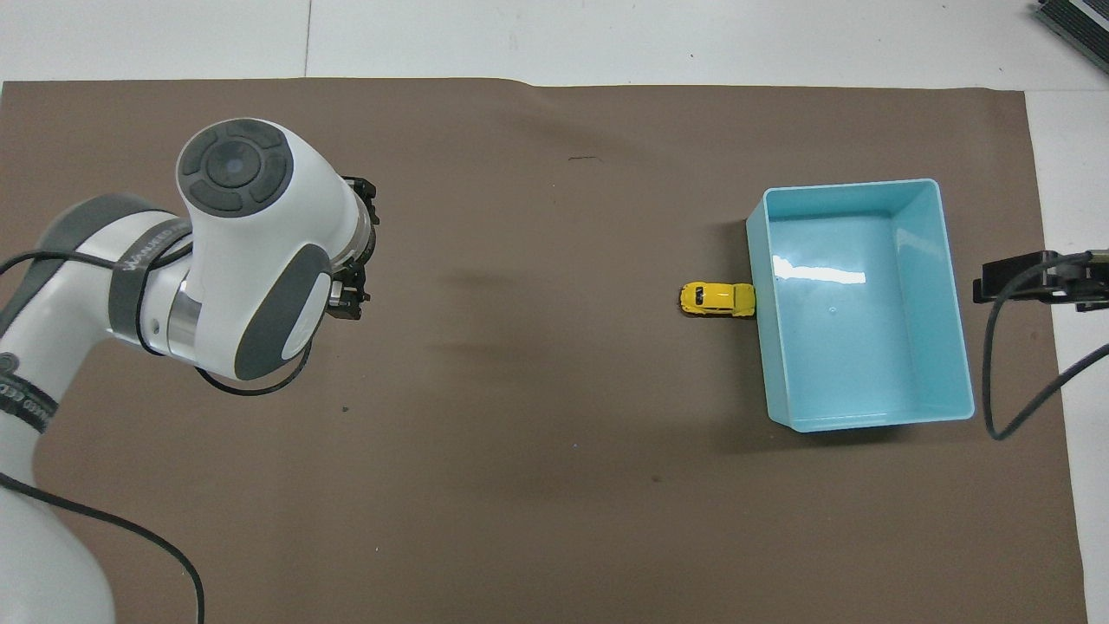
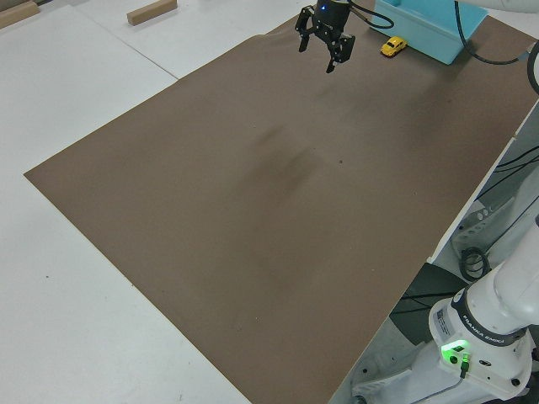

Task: Wind up and store yellow beetle car
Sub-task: 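Retract the left gripper while the right gripper reaches over the box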

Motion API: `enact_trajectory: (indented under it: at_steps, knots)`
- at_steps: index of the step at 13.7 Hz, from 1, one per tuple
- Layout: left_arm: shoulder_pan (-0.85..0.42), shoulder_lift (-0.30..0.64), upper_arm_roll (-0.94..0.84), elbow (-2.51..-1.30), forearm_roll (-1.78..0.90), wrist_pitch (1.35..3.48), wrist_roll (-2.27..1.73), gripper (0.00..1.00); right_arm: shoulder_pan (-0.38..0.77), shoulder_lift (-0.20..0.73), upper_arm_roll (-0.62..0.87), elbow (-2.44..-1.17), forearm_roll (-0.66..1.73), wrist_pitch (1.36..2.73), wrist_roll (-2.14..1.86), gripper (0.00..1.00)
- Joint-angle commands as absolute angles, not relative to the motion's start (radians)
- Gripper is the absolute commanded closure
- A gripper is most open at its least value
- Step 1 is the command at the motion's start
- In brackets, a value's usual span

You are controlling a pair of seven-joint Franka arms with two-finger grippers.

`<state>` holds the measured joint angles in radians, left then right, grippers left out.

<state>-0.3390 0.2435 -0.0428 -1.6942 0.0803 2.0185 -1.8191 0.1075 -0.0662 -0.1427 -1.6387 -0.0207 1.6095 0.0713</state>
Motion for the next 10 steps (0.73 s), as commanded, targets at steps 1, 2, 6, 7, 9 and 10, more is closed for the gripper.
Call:
enact_trajectory:
  at_steps: [1, 2, 6, 7, 9, 10]
  knots:
    - [-0.285, 0.183, -0.051, -1.695, 0.049, 1.99, -1.68, 0.0, 0.106, -0.072, -0.135, -1.643, -0.017, 1.566, 0.052, 0.0]
    - [-0.273, 0.176, -0.052, -1.694, 0.045, 1.979, -1.605, 0.0, 0.107, -0.074, -0.133, -1.643, -0.017, 1.566, 0.051, 0.0]
    - [-0.242, 0.163, -0.051, -1.675, -0.003, 1.964, -1.344, 0.0, 0.107, -0.074, -0.117, -1.641, -0.014, 1.566, 0.051, 0.0]
    - [-0.238, 0.163, -0.049, -1.664, -0.005, 1.954, -1.28, 0.0, 0.107, -0.074, -0.115, -1.641, -0.014, 1.568, 0.049, 0.0]
    - [-0.232, 0.163, -0.046, -1.649, -0.005, 1.93, -1.131, 0.0, 0.11, -0.074, -0.097, -1.641, -0.014, 1.574, 0.04, 0.0]
    - [-0.216, 0.163, -0.046, -1.649, -0.005, 1.925, -1.058, 0.0, 0.11, -0.075, -0.086, -1.641, -0.012, 1.566, 0.032, 0.0]
